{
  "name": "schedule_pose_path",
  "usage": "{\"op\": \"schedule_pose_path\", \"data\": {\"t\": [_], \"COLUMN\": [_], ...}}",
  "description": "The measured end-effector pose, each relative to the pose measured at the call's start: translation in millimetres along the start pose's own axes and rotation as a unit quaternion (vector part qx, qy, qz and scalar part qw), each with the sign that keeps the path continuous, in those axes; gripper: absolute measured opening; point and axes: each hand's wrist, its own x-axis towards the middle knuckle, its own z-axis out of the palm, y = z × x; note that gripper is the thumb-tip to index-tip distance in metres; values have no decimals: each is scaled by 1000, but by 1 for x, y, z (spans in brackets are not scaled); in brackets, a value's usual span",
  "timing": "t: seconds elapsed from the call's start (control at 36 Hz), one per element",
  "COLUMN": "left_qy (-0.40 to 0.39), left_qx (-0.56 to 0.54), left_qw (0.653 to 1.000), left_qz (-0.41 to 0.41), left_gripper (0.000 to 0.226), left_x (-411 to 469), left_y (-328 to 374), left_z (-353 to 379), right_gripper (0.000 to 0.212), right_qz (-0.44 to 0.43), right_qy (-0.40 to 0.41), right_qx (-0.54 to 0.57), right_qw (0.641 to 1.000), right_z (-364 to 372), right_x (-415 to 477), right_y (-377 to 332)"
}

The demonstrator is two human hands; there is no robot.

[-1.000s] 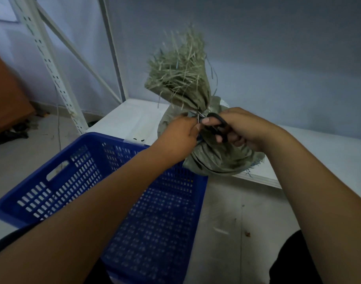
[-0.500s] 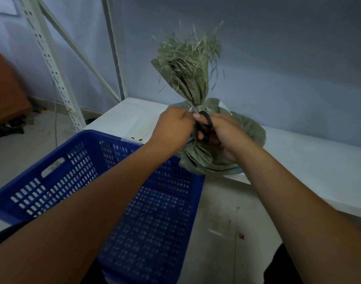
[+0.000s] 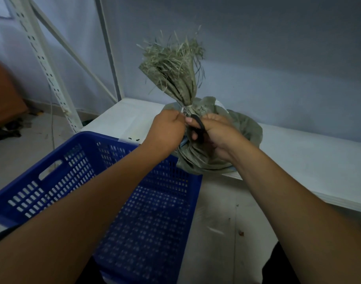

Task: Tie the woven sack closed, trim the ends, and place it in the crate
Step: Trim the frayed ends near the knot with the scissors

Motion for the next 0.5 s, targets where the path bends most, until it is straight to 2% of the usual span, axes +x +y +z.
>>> {"op": "schedule_pose_path", "data": {"t": [0.14,0.28,0.5], "left_qy": [0,21,14], "left_qx": [9,24,15], "left_qw": [1000,999,1000], "left_qz": [-2,5,2], "left_gripper": [31,39,37], "left_x": [-1,1,1], "left_y": [-2,-6,-6], "left_z": [0,-1,-2], "right_gripper": [32,36,37], "right_qz": [6,17,23], "right_qy": [5,22,26], "right_qx": [7,20,0], "right_qw": [1000,999,999], "right_z": [4,7,9], "right_x": [1,2,0], "right_y": [1,4,5]}}
